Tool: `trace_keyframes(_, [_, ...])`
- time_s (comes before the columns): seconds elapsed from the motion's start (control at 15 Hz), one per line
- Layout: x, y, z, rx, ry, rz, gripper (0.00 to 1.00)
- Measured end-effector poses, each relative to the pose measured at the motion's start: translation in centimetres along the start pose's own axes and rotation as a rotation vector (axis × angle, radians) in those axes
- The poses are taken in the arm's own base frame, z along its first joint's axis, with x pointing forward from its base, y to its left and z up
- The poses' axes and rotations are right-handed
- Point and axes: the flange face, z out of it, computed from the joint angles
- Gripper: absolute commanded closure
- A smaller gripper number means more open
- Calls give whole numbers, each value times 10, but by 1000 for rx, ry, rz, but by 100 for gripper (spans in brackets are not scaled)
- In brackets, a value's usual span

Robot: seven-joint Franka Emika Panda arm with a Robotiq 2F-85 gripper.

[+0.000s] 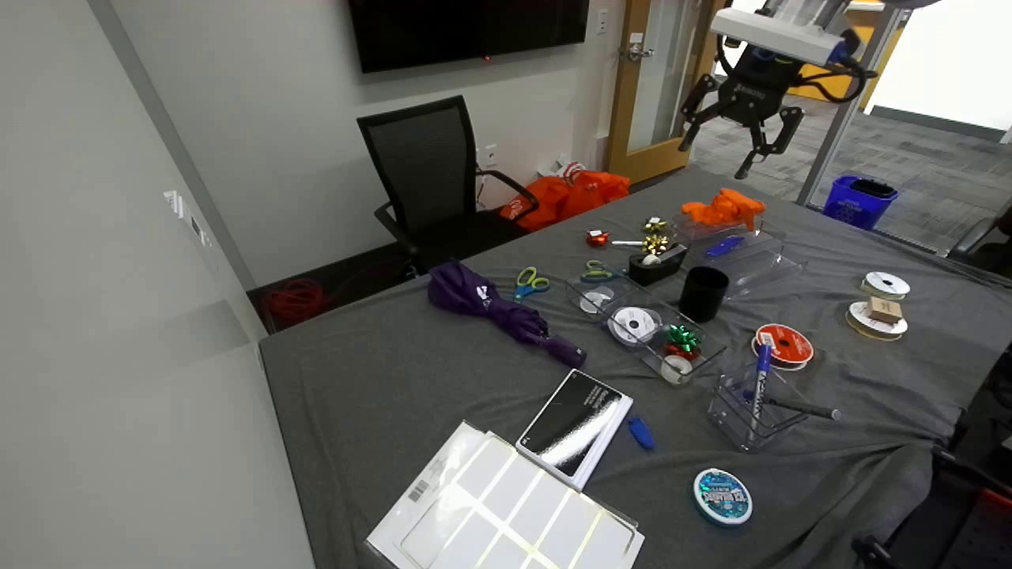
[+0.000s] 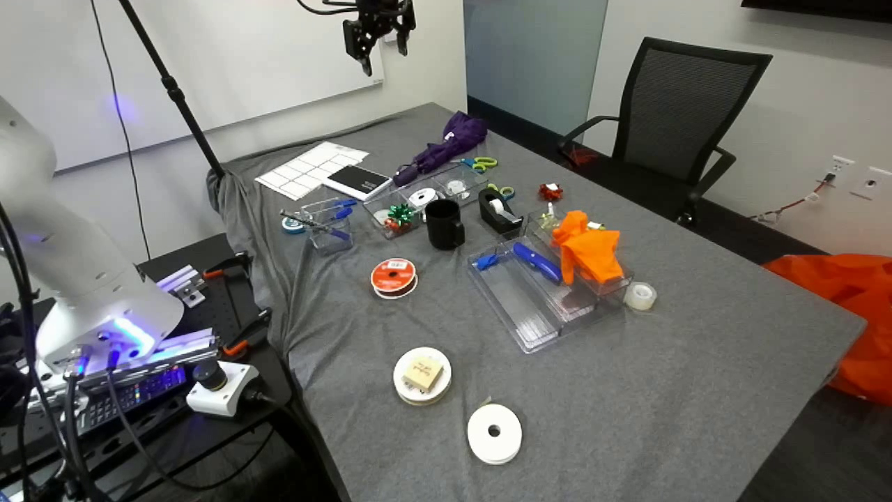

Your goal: Pick up the black cup and put it on the book

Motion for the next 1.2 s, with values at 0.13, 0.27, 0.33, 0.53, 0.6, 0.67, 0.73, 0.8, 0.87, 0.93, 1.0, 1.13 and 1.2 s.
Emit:
trace_keyframes(0.13, [0, 0, 0, 2, 1, 1, 0])
trace_keyframes(0.27, [0, 0, 0, 3, 1, 1, 0])
trace_keyframes(0.33, [0, -1, 0, 3, 1, 1, 0])
trace_keyframes(0.53, [0, 0, 0, 4, 2, 1, 0])
trace_keyframes(0.6, [4, 1, -1, 4, 3, 5, 0])
trace_keyframes(0.67, [12, 3, -1, 4, 5, 18, 0])
trace_keyframes(0.73, [25, 6, -1, 2, 9, 36, 0])
trace_keyframes(0.8, [40, 10, 1, -2, 13, 60, 0])
trace_keyframes(0.87, [57, 13, 4, -9, 17, 85, 0])
trace_keyframes(0.93, [74, 17, 10, -19, 21, 114, 0])
trace_keyframes(1.0, [89, 21, 15, -30, 24, 140, 0])
trace_keyframes(1.13, [116, 29, 29, -60, 36, 180, 0])
trace_keyframes(1.2, [129, 32, 37, -80, 49, 191, 0])
